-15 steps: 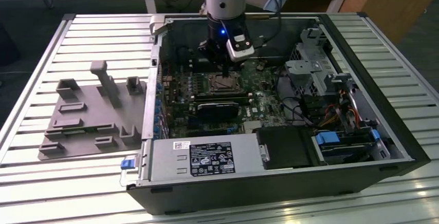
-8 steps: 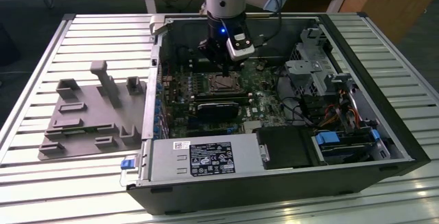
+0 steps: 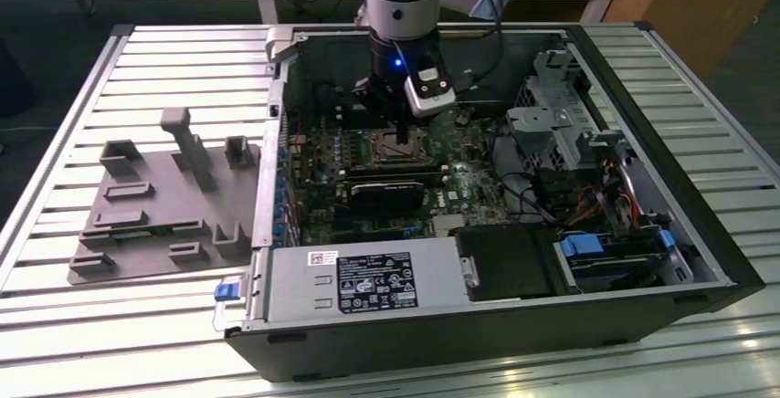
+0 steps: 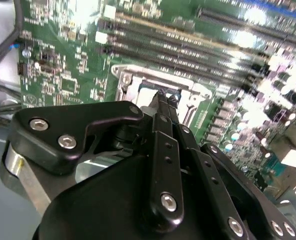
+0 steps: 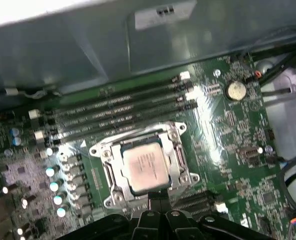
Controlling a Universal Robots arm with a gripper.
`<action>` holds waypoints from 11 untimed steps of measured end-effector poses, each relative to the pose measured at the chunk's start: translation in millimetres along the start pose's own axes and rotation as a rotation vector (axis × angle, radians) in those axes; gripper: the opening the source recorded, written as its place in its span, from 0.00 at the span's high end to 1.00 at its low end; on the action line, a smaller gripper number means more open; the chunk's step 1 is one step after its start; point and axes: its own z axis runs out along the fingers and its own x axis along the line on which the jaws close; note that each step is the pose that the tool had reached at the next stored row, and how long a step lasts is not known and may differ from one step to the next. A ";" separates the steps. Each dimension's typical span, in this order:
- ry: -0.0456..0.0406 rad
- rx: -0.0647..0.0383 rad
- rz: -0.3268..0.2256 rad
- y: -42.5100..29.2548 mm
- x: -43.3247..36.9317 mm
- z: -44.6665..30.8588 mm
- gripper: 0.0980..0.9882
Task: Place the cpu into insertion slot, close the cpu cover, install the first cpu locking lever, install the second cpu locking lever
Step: 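Install the second cpu locking lever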
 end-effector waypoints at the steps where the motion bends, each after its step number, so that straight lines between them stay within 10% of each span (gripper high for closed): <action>1: 0.0000 0.000 0.000 -2.6 -0.8 0.1 0.99; 11: 0.0001 -0.001 -0.007 -18.8 -5.2 2.4 0.99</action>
